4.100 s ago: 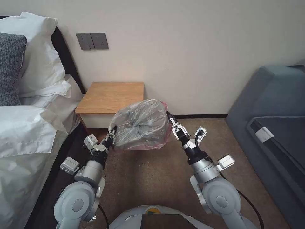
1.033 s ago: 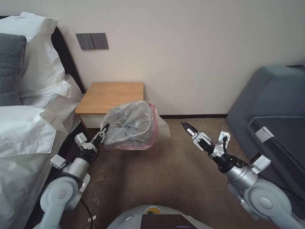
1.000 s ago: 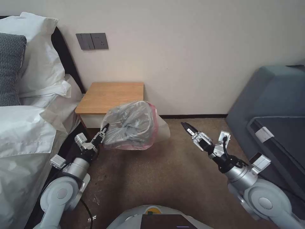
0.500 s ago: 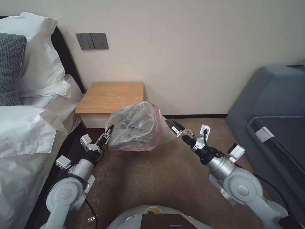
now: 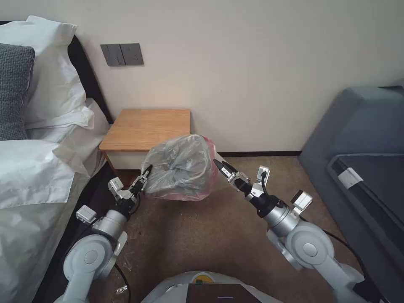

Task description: Pick up the garbage bag from the table and place it over the trash can.

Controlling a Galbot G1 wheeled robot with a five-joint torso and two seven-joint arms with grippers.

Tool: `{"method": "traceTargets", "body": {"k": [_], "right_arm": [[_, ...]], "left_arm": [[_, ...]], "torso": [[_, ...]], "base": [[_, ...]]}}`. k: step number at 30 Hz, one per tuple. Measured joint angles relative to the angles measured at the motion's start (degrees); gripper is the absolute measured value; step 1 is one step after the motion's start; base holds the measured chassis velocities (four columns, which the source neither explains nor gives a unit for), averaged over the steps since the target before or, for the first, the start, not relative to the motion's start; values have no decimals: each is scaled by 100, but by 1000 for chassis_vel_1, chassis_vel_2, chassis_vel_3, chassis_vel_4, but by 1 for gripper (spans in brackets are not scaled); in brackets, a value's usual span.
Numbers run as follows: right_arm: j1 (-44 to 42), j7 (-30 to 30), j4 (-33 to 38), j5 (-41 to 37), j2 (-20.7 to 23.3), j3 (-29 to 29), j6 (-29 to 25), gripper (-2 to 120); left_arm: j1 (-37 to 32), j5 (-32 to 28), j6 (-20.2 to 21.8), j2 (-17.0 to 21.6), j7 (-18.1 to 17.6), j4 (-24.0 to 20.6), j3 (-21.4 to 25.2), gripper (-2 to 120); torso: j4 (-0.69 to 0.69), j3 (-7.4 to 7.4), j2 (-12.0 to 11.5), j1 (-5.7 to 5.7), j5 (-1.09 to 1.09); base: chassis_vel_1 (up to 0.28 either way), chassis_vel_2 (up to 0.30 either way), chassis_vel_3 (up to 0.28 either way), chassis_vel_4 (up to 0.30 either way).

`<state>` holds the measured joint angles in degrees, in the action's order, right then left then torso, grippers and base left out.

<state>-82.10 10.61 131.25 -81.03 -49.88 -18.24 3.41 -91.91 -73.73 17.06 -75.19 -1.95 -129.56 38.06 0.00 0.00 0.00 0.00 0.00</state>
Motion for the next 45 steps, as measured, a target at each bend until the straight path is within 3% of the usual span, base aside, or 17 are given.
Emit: {"method": "traceTargets", "body": {"k": [13, 17, 26, 28, 30, 35, 37, 40, 45], "right_arm": [[51, 168, 16, 12, -292, 141, 1, 100], [71, 202, 39, 13, -298, 162, 0, 95], [78, 301, 90, 27, -274, 158, 19, 65], [93, 357, 89, 55, -275, 160, 31, 43], [99, 372, 88, 72, -286, 169, 35, 33], [102, 382, 92, 87, -305, 180, 37, 22], [103, 394, 102, 114, -308, 184, 40, 9], [103, 402, 106, 131, -308, 185, 42, 0], [116, 404, 118, 144, -328, 183, 41, 0]], "left_arm": [[-14, 27, -2, -22, -23, -45, -32, 9], [-9, 43, -6, -29, -28, -42, -48, 9], [9, 94, -12, -38, -31, 5, -109, 9], [22, 108, -15, -41, -32, 13, -130, 9], [24, 112, -15, -41, -35, 14, -137, 9], [28, 115, -15, -44, -38, 15, -154, 9], [30, 125, -17, -52, -40, 19, -188, 9], [29, 139, -19, -56, -42, 21, -204, 9], [30, 146, -22, -56, -43, 19, -208, 9]], "torso": [[0, 0, 0, 0, 0], [0, 0, 0, 0, 0], [0, 0, 0, 0, 0], [0, 0, 0, 0, 0], [0, 0, 0, 0, 0], [0, 0, 0, 0, 1], [0, 0, 0, 0, 0], [0, 0, 0, 0, 0], [0, 0, 0, 0, 0]], "base": [[0, 0, 0, 0], [0, 0, 0, 0], [0, 0, 0, 0], [0, 0, 0, 0], [0, 0, 0, 0], [0, 0, 0, 0], [0, 0, 0, 0], [0, 0, 0, 0], [0, 0, 0, 0]]}}
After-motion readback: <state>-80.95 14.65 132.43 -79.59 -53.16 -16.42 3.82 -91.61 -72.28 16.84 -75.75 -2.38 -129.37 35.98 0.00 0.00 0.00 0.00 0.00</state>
